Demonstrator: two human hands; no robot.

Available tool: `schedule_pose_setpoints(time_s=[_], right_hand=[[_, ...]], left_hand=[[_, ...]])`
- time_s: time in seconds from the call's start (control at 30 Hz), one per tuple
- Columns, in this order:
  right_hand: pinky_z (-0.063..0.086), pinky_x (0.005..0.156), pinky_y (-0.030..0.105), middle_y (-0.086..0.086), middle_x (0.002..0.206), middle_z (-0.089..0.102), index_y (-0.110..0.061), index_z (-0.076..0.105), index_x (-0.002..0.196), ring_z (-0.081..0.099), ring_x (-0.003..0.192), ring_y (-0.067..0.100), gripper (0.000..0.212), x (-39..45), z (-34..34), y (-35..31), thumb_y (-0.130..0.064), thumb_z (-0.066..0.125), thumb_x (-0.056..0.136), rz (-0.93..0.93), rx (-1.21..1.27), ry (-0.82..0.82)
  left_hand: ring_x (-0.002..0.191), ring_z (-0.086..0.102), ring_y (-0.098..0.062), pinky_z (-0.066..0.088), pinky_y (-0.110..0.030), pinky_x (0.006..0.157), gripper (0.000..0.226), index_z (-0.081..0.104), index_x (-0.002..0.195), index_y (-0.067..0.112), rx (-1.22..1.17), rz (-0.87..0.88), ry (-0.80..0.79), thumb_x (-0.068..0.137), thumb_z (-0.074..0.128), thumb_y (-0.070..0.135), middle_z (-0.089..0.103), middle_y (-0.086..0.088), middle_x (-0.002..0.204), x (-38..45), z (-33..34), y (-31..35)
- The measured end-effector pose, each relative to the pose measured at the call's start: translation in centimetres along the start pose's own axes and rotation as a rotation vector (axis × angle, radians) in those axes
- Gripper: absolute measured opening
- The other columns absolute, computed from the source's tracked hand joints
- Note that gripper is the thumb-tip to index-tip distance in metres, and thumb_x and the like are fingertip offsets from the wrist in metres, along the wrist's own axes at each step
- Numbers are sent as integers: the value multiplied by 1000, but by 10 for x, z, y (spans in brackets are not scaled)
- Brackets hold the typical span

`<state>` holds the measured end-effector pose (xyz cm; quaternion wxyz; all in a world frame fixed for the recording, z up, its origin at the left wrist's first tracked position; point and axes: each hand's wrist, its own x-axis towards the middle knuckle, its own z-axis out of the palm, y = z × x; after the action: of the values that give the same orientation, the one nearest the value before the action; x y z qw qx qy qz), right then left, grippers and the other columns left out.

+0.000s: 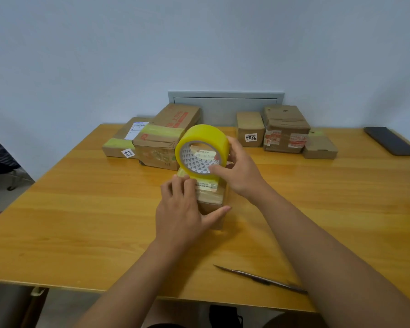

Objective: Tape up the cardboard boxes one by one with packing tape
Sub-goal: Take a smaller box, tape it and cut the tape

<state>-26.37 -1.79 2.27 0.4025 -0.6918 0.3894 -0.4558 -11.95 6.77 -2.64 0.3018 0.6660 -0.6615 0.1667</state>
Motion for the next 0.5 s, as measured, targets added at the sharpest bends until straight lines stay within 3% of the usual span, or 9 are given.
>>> schedule_pose_setpoints(time_s=[0.17, 0.27, 0.33, 0.4, 0.5], right_hand=[[52, 82, 26, 0, 111, 63, -36, 48, 134, 60, 100, 14, 63, -9, -45, -10, -2, 65, 84, -45, -63, 40], [46, 74, 17, -1, 112, 60, -46, 45, 135, 57, 91, 17, 67, -30, -81, -8, -15, 63, 79, -32, -218, 24], [43, 77, 9, -9, 124, 54, -48, 45, 136, 54, 101, 10, 69, -47, -98, 2, -23, 58, 72, 1, -335, 6], [41, 80, 15, -4, 125, 51, -53, 42, 133, 49, 109, 14, 70, -60, -108, 17, -28, 56, 70, 48, -404, -22], [39, 77, 20, -1, 110, 48, -57, 37, 130, 47, 97, 9, 67, -66, -110, 30, -29, 57, 72, 71, -423, -32]], left_hand=[[97, 47, -29, 52, -36, 60, 90, 57, 100, 12, 30, 28, 1, 72, 31, 93, 54, -8, 107, 2, -3, 0], [94, 46, -29, 51, -36, 61, 90, 55, 98, 11, 54, 16, -8, 72, 29, 94, 52, -8, 103, 3, -4, 2], [91, 45, -29, 51, -37, 62, 90, 54, 96, 11, 62, 12, -13, 72, 29, 94, 51, -8, 100, 3, -4, 4], [91, 45, -29, 51, -37, 64, 90, 54, 97, 12, 72, 10, -39, 71, 28, 95, 51, -8, 100, 3, -6, 5], [90, 45, -27, 49, -36, 61, 93, 53, 100, 13, 97, 9, -76, 70, 26, 97, 52, -7, 100, 4, -9, 6]])
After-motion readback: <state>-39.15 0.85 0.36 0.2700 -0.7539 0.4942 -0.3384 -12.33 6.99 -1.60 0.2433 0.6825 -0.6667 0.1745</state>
